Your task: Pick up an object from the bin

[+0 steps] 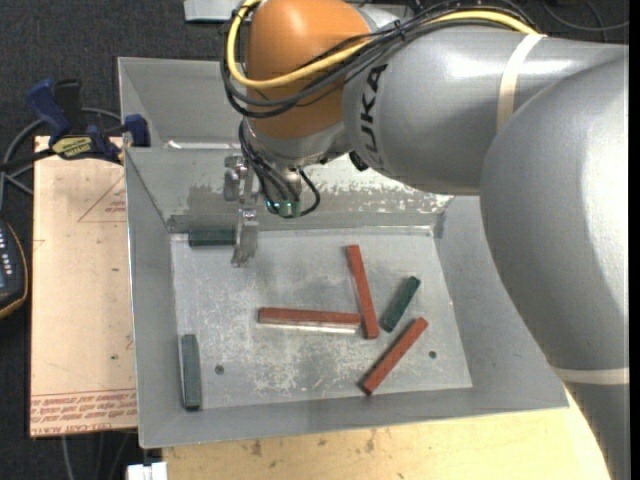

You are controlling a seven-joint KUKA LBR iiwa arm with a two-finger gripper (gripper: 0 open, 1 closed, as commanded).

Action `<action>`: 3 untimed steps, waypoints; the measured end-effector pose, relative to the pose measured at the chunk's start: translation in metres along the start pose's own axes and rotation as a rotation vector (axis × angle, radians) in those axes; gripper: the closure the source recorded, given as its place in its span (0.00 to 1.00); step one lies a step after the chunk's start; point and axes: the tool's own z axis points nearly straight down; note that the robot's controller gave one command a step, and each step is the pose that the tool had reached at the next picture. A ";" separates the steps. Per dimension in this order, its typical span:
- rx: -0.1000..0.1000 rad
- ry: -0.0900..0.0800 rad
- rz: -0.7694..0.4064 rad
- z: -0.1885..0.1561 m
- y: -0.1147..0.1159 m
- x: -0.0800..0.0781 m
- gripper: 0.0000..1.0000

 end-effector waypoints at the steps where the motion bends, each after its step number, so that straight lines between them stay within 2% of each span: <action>1: 0.000 0.006 0.073 0.141 -0.001 -0.009 0.00; 2: -0.002 -0.010 0.109 0.105 -0.013 -0.007 0.00; 3: -0.003 -0.009 0.315 0.107 0.000 -0.007 0.00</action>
Offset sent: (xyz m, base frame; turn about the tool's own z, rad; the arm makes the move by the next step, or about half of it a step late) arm 0.0107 -0.0020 -0.1375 0.0769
